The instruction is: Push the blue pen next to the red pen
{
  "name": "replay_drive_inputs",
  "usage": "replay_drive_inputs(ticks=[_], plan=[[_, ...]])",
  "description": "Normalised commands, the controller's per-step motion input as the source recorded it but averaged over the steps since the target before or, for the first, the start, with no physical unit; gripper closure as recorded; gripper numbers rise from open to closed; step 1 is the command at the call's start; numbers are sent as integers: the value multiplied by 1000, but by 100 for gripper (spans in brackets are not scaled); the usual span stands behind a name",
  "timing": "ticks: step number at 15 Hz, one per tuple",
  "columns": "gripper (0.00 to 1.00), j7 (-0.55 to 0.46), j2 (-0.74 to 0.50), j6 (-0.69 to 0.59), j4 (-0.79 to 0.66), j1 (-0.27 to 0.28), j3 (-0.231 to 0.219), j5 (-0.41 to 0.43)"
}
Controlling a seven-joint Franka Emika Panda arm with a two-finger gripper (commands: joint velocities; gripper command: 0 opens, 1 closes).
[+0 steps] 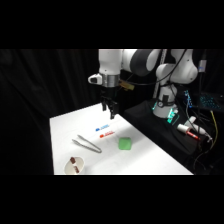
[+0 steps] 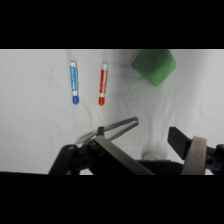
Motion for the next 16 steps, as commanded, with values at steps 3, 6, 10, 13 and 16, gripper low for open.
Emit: replay_drive_inputs(ticks=[3, 6, 10, 13, 16], plan=[[0, -16, 27, 17, 30, -23, -2, -45], [0, -48, 60, 59, 81, -79, -58, -64], [0, -67, 89, 106, 120, -145, -117, -120], [0, -73, 97, 109, 125, -153, -129, -184], [0, -107, 137, 145, 160, -128, -118, -272]])
